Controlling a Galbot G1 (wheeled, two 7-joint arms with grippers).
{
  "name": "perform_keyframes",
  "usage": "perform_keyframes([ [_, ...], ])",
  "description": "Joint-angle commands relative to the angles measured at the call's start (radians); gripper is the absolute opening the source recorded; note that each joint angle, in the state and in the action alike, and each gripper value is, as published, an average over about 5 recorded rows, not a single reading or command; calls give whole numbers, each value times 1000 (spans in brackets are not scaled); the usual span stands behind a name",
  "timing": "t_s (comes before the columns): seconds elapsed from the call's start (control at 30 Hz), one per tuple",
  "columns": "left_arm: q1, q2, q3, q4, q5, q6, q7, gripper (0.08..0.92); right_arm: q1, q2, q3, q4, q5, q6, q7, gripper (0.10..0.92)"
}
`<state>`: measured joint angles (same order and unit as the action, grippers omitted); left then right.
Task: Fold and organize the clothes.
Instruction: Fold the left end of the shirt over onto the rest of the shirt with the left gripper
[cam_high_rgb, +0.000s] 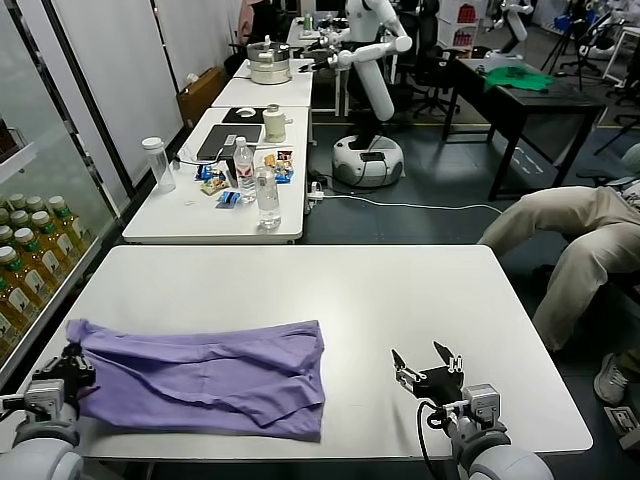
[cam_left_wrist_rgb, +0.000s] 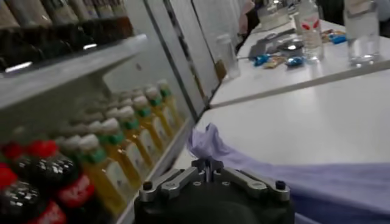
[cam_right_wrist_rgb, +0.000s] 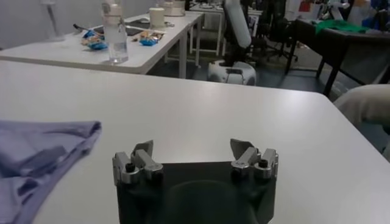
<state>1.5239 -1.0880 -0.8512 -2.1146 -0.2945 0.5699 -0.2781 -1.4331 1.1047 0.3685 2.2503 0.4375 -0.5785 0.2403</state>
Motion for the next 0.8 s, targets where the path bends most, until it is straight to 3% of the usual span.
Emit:
perform_keyframes([
  [0.03,12,-62,129,-280,-489,13,38,113,-11,3,18,4,-5,0,0,823],
  [0.3,-85,-156,404,-200,-353,12,83,113,-27,7,32,10,-13,0,2,823],
  [0.8,-218,-252,569,-8,-192,12,51,113,-8,11,6,-13,-42,0,0,823],
])
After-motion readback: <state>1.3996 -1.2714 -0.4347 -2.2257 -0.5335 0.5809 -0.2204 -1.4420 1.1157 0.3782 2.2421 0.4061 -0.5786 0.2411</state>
